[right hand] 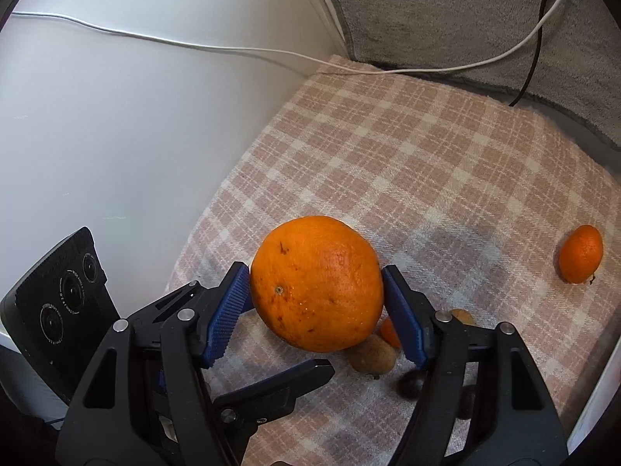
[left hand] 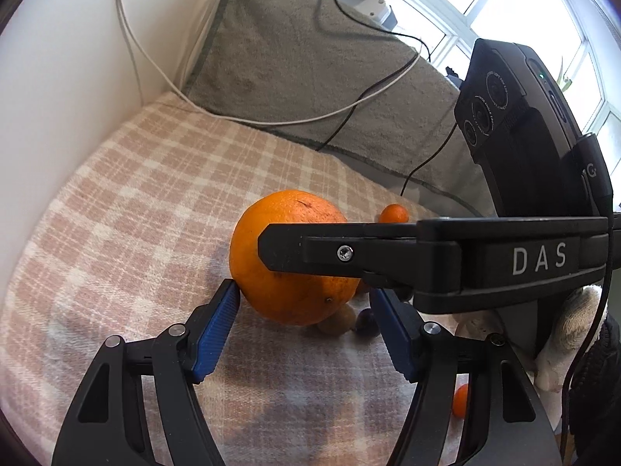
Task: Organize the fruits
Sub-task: 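Close the right gripper on the large bumpy orange and lift it, then carry the bumpy orange with the right gripper onto the plate and release, then move the right gripper to a dark plum among the kiwis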
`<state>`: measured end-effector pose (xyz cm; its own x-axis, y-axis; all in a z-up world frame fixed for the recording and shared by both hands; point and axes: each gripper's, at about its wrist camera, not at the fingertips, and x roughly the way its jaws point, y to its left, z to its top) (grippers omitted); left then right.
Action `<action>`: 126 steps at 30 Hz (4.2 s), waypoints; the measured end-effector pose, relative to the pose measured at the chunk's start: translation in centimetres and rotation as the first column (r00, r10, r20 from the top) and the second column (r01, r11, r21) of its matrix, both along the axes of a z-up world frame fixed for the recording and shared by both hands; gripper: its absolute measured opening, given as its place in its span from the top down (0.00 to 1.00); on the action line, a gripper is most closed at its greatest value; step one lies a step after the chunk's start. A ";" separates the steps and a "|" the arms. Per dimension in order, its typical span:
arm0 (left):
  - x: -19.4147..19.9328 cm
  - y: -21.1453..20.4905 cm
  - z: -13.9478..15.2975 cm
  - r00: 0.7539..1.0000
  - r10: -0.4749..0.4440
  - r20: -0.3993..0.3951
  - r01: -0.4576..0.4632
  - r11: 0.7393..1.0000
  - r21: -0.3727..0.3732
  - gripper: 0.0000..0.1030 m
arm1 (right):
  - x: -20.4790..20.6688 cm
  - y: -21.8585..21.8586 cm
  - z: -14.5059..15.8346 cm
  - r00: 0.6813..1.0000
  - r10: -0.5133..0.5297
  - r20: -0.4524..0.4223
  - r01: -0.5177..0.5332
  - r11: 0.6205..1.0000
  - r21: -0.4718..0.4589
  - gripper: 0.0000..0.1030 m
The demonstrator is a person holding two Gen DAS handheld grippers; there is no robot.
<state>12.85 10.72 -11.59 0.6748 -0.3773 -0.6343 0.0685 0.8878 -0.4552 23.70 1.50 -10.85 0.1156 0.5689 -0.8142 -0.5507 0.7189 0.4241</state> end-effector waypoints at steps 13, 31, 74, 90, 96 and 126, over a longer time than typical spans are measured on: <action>-1.9 -3.1 3.0 0.997 -0.031 0.066 0.028 0.998 0.049 0.34 | -2.3 -3.5 3.6 0.998 -0.033 0.061 0.031 0.999 0.045 0.30; -3.0 -13.3 5.5 0.976 -0.195 0.101 0.185 0.978 0.097 0.34 | -6.4 -15.1 6.1 0.976 -0.193 0.105 0.183 0.979 0.095 0.30; 0.4 -27.2 3.8 0.921 -0.388 0.009 0.377 0.900 0.220 0.34 | -7.1 -33.0 4.3 0.863 -0.495 0.099 0.479 0.865 0.150 0.30; -2.5 -23.5 6.1 0.931 -0.349 0.104 0.318 0.918 0.236 0.32 | -10.4 -31.0 6.8 0.840 -0.490 0.233 0.467 0.871 0.149 0.29; -3.2 -20.9 6.5 0.941 -0.316 0.121 0.279 0.927 0.251 0.32 | -11.8 -29.4 7.0 0.832 -0.466 0.301 0.442 0.885 0.148 0.29; -3.7 -5.8 1.8 0.996 -0.085 0.016 0.079 0.971 0.226 0.56 | -9.3 -17.5 5.0 0.933 -0.193 0.304 0.201 0.980 0.005 0.30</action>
